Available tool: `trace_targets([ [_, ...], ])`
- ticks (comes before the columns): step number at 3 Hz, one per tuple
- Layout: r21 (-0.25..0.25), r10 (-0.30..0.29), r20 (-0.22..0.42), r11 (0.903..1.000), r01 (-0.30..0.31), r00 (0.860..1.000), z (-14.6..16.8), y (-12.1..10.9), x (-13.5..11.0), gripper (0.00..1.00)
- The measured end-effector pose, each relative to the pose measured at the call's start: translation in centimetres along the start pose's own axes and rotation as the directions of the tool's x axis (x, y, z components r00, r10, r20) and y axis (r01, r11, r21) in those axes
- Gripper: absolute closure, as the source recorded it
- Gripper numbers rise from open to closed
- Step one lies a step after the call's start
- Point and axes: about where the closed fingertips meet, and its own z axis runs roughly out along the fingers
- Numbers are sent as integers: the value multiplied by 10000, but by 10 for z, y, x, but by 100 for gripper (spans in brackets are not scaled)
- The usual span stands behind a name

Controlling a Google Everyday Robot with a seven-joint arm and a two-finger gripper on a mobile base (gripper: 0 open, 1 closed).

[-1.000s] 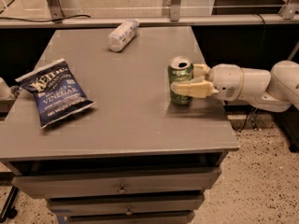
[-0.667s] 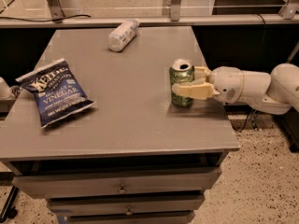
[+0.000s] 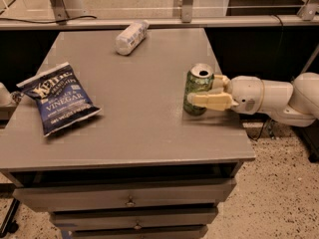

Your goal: Place green can upright

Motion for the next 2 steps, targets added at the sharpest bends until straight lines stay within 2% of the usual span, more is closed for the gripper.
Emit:
trace_targets([
  [1, 96, 55, -172, 9999, -53, 9998, -4, 2, 2, 0],
  [2, 567, -305, -458, 9978, 331, 9985, -23, -2, -9, 0],
])
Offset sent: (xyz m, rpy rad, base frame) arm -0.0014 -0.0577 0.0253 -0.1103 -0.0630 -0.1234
